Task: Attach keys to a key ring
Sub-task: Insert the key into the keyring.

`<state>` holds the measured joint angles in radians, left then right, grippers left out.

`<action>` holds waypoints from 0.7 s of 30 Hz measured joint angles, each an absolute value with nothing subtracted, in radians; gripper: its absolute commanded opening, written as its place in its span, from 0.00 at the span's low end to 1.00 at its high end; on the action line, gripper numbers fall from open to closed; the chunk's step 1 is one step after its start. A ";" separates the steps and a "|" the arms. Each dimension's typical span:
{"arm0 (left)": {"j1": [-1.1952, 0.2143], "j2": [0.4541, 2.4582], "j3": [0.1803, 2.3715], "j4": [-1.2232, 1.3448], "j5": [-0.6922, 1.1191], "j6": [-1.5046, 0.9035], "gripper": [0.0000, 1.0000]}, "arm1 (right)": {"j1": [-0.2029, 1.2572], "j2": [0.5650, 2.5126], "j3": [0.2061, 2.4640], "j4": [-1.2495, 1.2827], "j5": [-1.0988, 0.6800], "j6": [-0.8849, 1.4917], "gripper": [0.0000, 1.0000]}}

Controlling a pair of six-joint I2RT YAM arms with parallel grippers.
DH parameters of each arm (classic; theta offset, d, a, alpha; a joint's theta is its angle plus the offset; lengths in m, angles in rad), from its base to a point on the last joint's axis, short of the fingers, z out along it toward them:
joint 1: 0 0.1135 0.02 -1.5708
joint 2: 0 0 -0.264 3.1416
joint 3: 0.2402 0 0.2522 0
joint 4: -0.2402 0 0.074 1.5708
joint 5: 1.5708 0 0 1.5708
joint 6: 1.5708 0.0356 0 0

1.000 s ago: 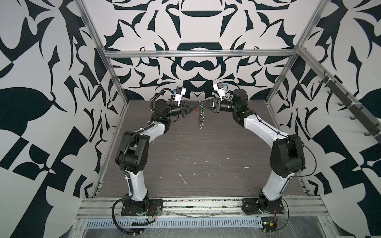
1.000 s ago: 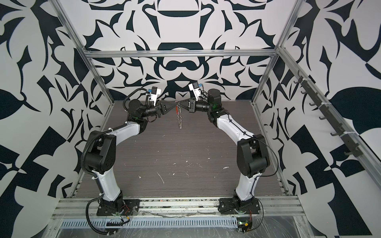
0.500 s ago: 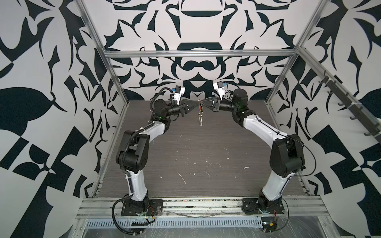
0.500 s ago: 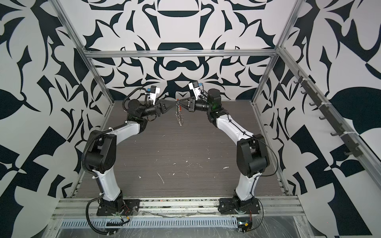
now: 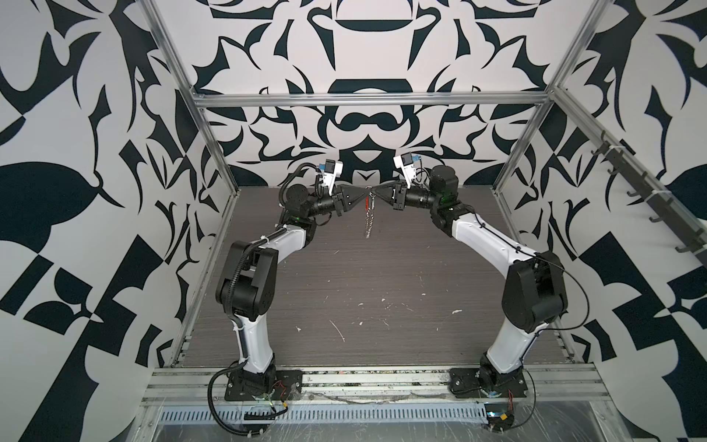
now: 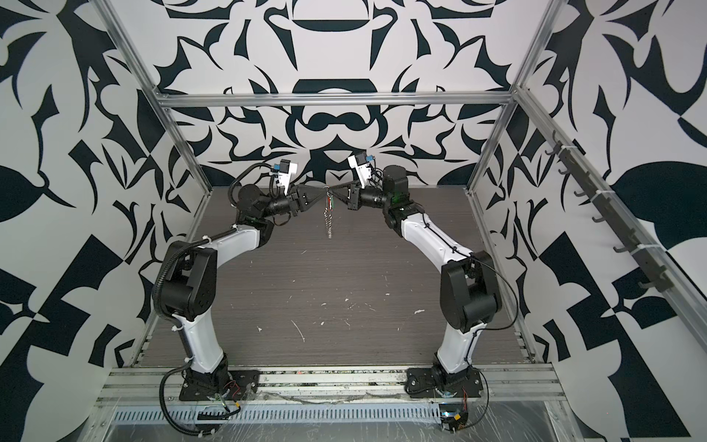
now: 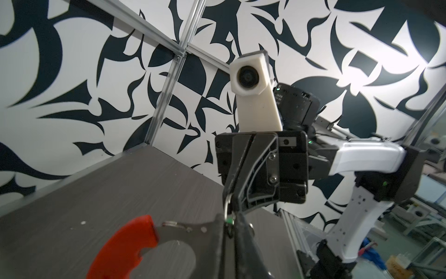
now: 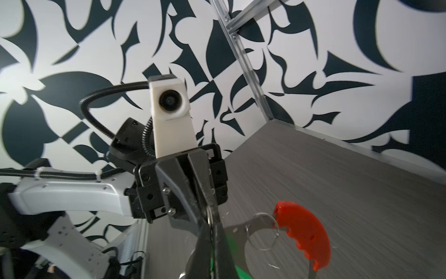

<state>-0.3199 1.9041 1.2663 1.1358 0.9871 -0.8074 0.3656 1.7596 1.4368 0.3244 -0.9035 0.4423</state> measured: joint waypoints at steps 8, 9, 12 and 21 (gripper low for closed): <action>-0.270 1.874 1.227 1.019 0.981 -0.679 0.31 | 0.373 1.678 1.427 0.135 -0.790 0.206 0.00; -0.262 1.864 1.227 0.967 0.981 -0.637 0.31 | 0.373 1.674 1.427 0.119 -0.783 0.183 0.00; -0.246 1.819 1.271 0.633 0.985 -0.372 0.29 | 0.373 1.669 1.427 0.064 -0.769 0.100 0.00; -0.282 1.813 1.630 -0.287 0.970 0.378 0.32 | 0.376 1.671 1.427 -0.031 -0.773 -0.006 0.00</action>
<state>-0.2817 1.8130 1.6302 -0.2867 0.9699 0.3779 0.3763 1.6707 1.4273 -0.0307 -0.7734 -0.0055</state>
